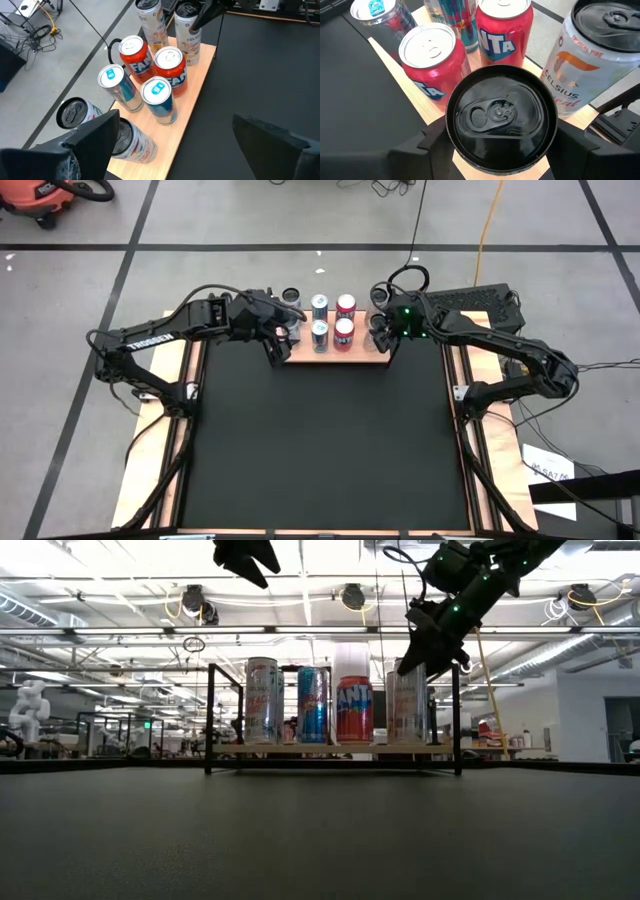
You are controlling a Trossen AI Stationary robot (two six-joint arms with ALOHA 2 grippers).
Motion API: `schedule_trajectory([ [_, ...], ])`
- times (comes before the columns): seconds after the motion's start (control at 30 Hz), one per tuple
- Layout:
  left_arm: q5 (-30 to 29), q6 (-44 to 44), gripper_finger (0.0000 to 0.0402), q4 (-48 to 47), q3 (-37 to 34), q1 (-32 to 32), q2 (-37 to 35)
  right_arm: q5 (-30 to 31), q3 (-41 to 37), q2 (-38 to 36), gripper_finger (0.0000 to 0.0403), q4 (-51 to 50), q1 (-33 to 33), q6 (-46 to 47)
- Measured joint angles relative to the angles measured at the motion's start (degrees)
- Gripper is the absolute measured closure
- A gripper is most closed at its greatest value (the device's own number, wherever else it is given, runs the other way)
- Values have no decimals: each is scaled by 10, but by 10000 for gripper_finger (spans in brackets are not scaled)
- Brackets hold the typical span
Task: Place canned beverage on shelf
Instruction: Put the white-yellow soda can on the shelf aligned with the other white-yellow soda can, then return to Home Position
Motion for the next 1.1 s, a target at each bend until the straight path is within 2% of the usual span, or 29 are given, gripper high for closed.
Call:
schedule_trajectory([
  [0.17,2,1,22,0,0,6,0,-10,0,1,159,0,-5,-9],
  [0.33,1,-2,22,2,0,6,0,-15,8,2,111,-10,-5,-5],
  [0.43,-1,-2,23,4,0,6,-8,-15,33,2,86,-28,-5,1],
  [0.57,-14,-3,45,31,0,6,-36,-14,79,2,77,-55,-5,-4],
  [0.73,-27,-21,96,52,0,6,-83,-28,147,-1,86,-93,3,7],
  [0.87,-27,-53,148,62,-10,2,-132,-32,189,-19,103,-95,48,36],
  [1.0,-29,-91,205,133,-90,-22,-198,-31,195,-49,137,-30,124,82],
  [1.1,-25,-102,251,220,-178,-55,-253,-23,195,-58,181,18,193,106],
])
